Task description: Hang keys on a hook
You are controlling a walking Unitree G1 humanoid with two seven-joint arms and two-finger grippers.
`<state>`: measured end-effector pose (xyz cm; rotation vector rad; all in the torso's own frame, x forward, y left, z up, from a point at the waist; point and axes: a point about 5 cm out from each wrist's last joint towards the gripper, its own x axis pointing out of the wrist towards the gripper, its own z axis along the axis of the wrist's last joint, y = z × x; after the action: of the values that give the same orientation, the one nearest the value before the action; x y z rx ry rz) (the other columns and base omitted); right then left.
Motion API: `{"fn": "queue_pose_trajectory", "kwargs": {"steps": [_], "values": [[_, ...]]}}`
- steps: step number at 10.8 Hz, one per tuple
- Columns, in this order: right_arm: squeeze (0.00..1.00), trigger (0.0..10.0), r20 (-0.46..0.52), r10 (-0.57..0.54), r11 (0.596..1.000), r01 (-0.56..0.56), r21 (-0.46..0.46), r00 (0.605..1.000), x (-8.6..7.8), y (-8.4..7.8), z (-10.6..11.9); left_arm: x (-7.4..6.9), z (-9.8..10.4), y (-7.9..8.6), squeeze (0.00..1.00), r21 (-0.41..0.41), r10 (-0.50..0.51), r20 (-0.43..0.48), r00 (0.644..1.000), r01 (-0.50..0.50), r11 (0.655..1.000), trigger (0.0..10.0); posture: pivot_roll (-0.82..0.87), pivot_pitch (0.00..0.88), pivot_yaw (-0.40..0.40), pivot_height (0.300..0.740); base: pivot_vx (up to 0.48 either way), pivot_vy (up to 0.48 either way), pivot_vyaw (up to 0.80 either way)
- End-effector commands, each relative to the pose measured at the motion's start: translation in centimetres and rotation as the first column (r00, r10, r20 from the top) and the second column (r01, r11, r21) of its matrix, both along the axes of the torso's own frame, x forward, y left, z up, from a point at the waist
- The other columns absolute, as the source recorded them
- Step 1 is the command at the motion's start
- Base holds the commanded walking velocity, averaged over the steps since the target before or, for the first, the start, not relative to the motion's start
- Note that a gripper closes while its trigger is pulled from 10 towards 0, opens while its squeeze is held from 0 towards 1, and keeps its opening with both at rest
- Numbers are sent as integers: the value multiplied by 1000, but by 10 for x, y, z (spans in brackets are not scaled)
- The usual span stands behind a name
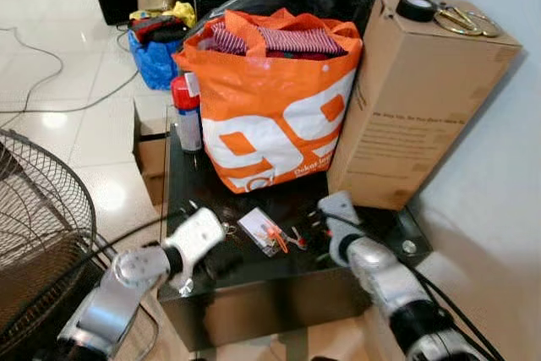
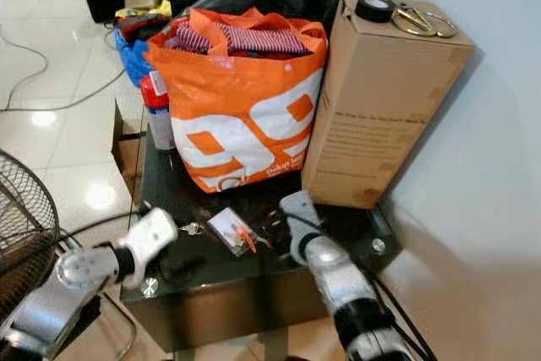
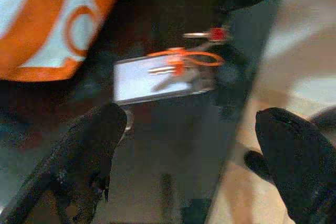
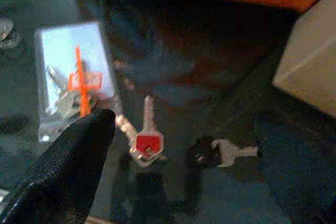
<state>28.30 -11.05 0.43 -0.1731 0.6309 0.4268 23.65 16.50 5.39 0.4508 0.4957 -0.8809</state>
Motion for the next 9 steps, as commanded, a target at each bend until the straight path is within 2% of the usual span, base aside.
{"fn": "queue_pose_trajectory", "kwargs": {"steps": [1, 5, 7, 8, 9], "values": [[0, 10000, 5, 3, 1000, -3, -22, 1000, 2, -4, 0, -3, 1, -3, 0, 4, -34, -5, 999, 34, 999, 10000, 2, 0, -96, 740, 0, 0, 0], [0, 10000, -18, -86, 996, 86, 31, 996, 10, -9, -6, -25, 13, 11, 0, 13, -32, -17, 999, 32, 999, 10000, 67, 0, -147, 740, 0, 0, 0], [0, 10000, -12, -97, 995, 98, 10, 995, 12, -9, -8, -33, 24, 19, 0, 15, -14, -6, 1000, 14, 1000, 10000, 93, 0, -154, 740, 0, 0, 0], [0, 9608, -13, -104, 994, 104, 14, 995, 12, -9, -9, -35, 35, 19, 0, -8, 5, 18, 1000, -5, 1000, 10000, 111, 0, -157, 740, 0, 0, 0], [0, 5725, -15, -102, 995, 102, 17, 995, 12, -8, -10, -37, 43, 20, 0, -25, 11, 26, 1000, -10, 1000, 10000, 122, 17, -156, 740, 0, 0, 0]]}}
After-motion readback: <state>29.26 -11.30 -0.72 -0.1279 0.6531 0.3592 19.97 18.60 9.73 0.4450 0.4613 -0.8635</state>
